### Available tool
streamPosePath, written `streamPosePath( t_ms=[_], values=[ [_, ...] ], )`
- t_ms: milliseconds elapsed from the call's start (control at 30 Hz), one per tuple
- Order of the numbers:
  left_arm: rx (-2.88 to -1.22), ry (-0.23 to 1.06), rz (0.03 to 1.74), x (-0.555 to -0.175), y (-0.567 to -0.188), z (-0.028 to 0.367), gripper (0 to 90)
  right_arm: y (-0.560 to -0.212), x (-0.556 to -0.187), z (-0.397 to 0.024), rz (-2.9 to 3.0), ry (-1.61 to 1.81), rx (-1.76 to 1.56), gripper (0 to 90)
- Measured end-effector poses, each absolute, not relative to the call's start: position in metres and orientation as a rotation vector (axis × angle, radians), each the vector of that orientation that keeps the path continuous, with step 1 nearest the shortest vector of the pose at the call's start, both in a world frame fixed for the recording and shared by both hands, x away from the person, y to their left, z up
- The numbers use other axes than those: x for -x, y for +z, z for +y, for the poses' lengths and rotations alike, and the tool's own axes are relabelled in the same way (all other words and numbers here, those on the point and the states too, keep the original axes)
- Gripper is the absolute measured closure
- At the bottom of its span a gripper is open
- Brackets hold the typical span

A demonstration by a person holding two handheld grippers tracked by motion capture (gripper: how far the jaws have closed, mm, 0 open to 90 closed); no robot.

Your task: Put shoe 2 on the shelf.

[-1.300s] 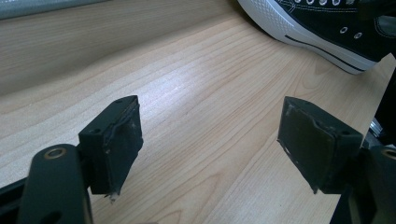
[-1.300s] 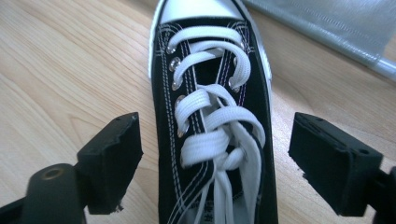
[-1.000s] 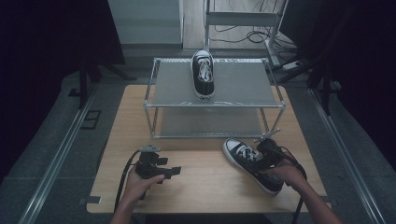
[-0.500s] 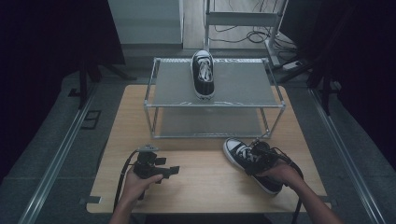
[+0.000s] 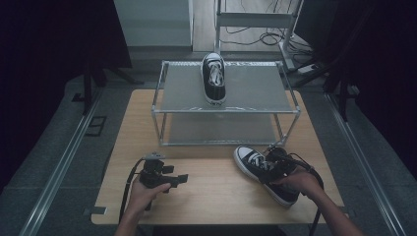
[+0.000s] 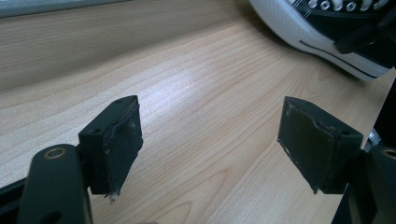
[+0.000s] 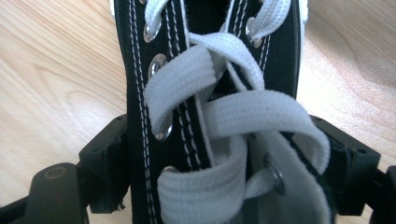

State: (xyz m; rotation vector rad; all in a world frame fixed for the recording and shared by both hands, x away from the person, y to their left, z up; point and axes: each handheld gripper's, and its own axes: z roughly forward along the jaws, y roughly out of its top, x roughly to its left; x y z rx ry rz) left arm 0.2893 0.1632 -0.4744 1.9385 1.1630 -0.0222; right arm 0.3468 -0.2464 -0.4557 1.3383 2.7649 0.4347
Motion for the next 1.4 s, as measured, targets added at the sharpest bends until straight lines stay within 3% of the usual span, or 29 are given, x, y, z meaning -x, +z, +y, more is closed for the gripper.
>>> streamPosePath(
  t_ms=[1400],
  values=[
    [-1.909, -0.042, 1.192, -0.291, -0.477, 0.168, 22.0, -0.339, -0.333, -0.225, 2.709, 0.790, -1.263, 19.1]
  ],
)
